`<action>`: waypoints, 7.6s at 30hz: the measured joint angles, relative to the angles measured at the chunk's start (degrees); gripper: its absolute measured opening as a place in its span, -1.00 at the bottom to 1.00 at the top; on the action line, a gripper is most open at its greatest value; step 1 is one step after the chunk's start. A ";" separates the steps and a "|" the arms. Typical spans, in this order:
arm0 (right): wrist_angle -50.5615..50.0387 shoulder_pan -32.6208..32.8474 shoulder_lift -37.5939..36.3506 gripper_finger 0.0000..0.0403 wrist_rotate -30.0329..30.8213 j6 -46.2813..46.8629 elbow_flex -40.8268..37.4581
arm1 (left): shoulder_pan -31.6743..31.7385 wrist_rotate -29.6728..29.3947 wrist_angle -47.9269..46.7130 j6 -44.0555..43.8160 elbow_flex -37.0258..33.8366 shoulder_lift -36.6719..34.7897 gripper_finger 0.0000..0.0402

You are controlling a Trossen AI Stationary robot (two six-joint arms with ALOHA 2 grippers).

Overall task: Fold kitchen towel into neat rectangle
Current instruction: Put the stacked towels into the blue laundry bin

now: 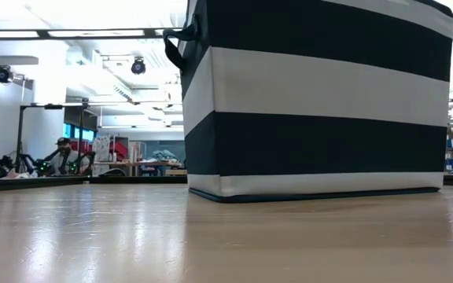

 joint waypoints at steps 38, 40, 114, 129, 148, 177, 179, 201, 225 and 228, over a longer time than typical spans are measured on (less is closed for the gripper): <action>-15.31 1.38 13.05 -0.65 -1.26 1.78 -17.89 | -2.84 3.81 -19.89 6.47 0.00 10.14 -0.31; -14.43 1.40 12.92 -0.65 -1.01 1.76 -20.31 | -2.84 3.82 -19.23 6.44 0.00 11.47 -0.31; 29.30 -0.68 9.75 -0.65 -1.52 -4.27 -69.61 | -0.85 -1.71 -41.87 8.11 1.82 27.21 -0.30; 29.01 -0.66 9.58 -0.65 -0.11 -4.24 -72.80 | -0.85 -4.90 -57.92 7.85 11.63 26.86 -0.30; 19.41 -0.66 9.25 -0.20 1.70 -0.14 -68.86 | -0.92 -1.51 -38.98 7.68 3.86 27.32 -0.32; -1.64 0.35 8.94 -0.02 5.33 -37.78 -47.34 | -0.94 -6.37 -40.65 8.78 6.63 26.52 -0.29; 1.44 0.35 8.94 -0.13 5.29 -40.96 -49.47 | -0.94 -7.43 -44.85 8.84 9.68 25.84 -0.28; 20.20 -1.19 8.88 -0.99 12.95 -53.11 -73.85 | -1.18 -8.24 -65.84 7.52 17.47 21.64 -0.35; 22.05 -1.01 2.80 -1.00 7.06 -47.06 -65.33 | -0.83 -9.07 -67.28 7.01 16.83 10.66 -0.43; 27.95 -1.01 4.02 -1.00 6.92 -41.34 -67.75 | -0.79 -10.22 -65.62 5.36 16.83 6.73 -0.43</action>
